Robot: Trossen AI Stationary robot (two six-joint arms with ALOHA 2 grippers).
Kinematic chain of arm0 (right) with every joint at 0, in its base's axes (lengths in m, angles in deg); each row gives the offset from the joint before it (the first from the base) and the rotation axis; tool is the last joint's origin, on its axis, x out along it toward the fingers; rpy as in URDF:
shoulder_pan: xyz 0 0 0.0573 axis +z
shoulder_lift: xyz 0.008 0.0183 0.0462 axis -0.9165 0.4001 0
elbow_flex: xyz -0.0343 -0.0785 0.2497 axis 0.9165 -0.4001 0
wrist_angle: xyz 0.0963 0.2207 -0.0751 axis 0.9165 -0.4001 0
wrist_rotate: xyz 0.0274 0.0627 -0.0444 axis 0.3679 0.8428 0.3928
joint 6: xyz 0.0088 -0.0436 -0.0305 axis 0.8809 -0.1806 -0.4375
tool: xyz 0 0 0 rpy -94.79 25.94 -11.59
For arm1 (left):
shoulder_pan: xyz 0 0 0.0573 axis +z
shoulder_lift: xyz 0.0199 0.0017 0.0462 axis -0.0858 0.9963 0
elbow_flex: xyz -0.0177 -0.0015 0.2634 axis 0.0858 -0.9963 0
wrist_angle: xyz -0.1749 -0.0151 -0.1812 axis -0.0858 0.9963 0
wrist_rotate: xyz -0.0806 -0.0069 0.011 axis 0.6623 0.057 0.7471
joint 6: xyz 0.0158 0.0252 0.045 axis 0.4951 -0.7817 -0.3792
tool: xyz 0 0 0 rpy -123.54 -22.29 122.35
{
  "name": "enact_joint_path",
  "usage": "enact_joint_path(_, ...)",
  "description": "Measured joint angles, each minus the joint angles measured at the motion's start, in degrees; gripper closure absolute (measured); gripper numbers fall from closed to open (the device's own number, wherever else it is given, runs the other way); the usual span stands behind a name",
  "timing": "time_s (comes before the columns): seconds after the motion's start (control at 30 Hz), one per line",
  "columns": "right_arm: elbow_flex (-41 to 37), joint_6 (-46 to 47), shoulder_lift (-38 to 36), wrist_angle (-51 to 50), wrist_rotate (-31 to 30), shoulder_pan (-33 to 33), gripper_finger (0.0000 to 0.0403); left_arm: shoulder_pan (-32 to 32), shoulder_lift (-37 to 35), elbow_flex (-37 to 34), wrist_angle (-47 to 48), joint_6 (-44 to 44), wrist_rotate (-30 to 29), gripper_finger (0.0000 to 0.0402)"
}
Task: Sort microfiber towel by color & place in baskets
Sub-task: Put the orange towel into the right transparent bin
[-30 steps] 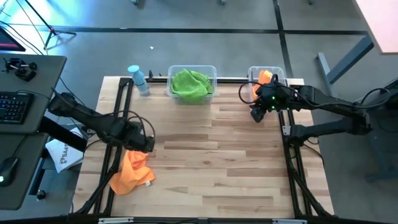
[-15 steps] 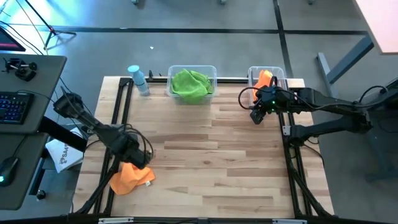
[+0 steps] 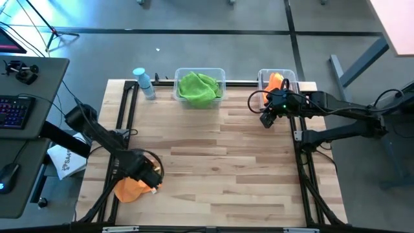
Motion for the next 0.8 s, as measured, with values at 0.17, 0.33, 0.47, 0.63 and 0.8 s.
enact_joint_path(0.17, 0.0, 0.0, 0.0, -0.1, 0.1, 0.0, 0.0258, -0.4, 5.8, 0.0, -2.8, 0.1, 1.1, 0.0282)
enact_joint_path(0.33, 0.0, -0.1, 0.0, -0.1, 0.7, 0.0, 0.0258, -0.1, 8.6, 0.0, -10.9, -3.7, 0.0, 0.0312)
enact_joint_path(0.47, 0.0, -0.5, 0.0, -0.2, 0.7, 0.0, 0.0258, 0.6, 8.9, 0.0, -15.8, -4.0, -7.8, 0.0385)
enact_joint_path(0.63, 0.0, -0.5, 0.0, -0.1, 0.9, 0.0, 0.0258, 2.6, 8.4, 0.4, -20.7, -7.8, -15.9, 0.0399)
enact_joint_path(0.8, 0.0, -1.7, 0.0, 0.0, 3.4, 0.0, 0.0258, 4.9, 6.5, 5.1, -20.3, -14.7, -26.4, 0.0401)
